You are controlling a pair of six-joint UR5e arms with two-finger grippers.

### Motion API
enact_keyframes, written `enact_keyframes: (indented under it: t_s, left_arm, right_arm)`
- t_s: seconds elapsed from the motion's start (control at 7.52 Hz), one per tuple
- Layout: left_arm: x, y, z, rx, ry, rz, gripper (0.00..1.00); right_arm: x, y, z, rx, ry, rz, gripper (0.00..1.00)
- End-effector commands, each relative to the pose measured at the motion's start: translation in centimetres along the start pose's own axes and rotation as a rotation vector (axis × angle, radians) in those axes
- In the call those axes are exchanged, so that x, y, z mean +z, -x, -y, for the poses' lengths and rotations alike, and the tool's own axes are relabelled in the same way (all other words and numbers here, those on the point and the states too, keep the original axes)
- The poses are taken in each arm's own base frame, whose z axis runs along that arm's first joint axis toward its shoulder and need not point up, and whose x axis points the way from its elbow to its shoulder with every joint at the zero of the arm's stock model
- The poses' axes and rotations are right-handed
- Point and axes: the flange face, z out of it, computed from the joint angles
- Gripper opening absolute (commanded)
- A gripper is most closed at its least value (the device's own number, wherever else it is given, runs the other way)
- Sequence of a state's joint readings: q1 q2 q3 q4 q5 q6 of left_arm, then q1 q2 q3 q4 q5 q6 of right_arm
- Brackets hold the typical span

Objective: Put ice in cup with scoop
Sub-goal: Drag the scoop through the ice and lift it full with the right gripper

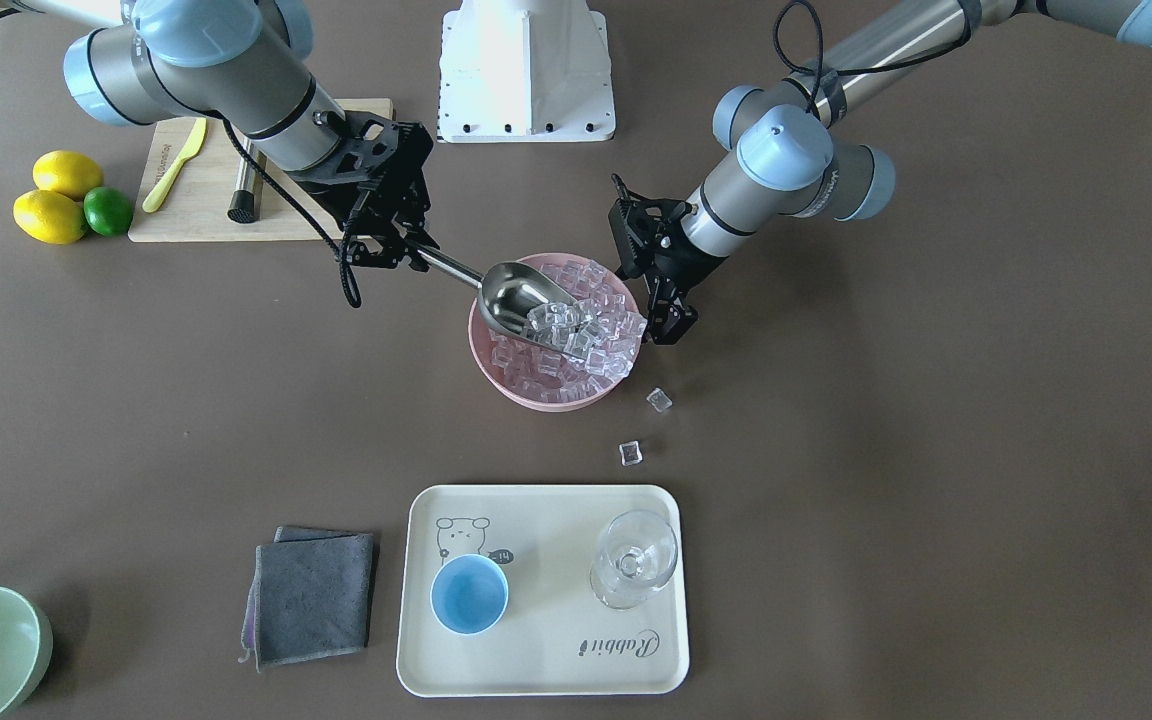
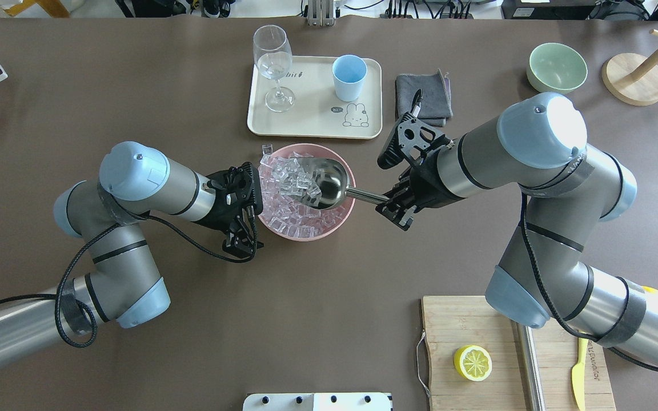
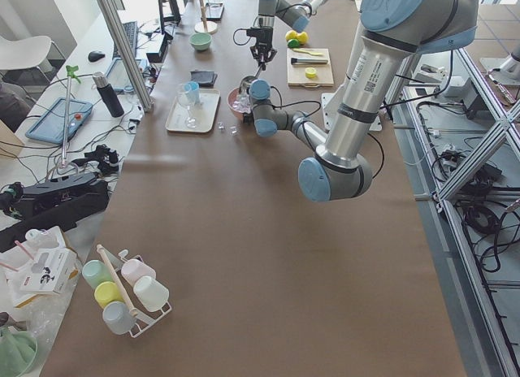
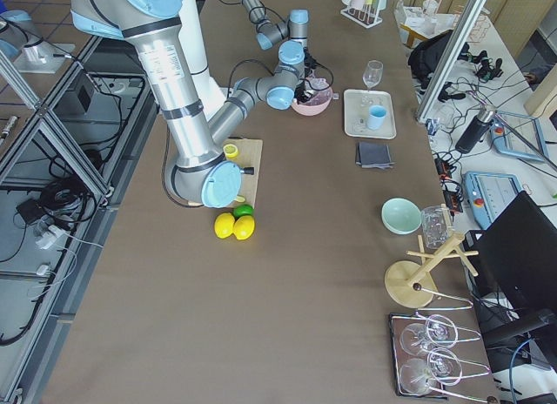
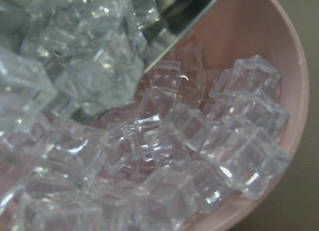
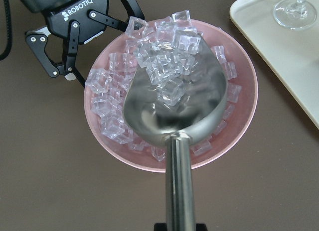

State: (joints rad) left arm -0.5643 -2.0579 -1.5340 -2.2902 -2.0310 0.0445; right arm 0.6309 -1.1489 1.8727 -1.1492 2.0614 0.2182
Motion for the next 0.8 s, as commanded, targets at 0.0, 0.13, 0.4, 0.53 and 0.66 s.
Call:
enact_keyframes:
  t_s: [0.0, 0.13, 0.4, 0.53, 0.66]
  left_arm:
    - [0.0, 0.0, -0.1, 0.0, 0.001, 0.0, 0.99]
    - [0.0, 0.0, -0.1, 0.0, 0.001, 0.0, 0.99]
    - [0.0, -0.1, 0.1, 0.001, 0.0, -0.001, 0.99]
    - [0.0, -0.1, 0.4, 0.001, -0.005, -0.001, 0.99]
    - [-0.1, -0.1, 0.7, -0.013, -0.009, -0.001, 0.99]
  right_arm:
    - [-0.8, -0.7, -0.4, 0.025, -0.022, 0.006, 0.0]
    - [-1.2, -0.8, -0.5, 0.063, -0.035, 0.026, 0.0]
    - [-1.9, -1.2, -1.0, 0.128, -0.08, 0.036, 0.0]
    - [-2.2, -1.2, -0.9, 0.16, -0.105, 0.042, 0.0]
    - [-2.9, -1.3, -0.7, 0.206, -0.128, 0.044, 0.0]
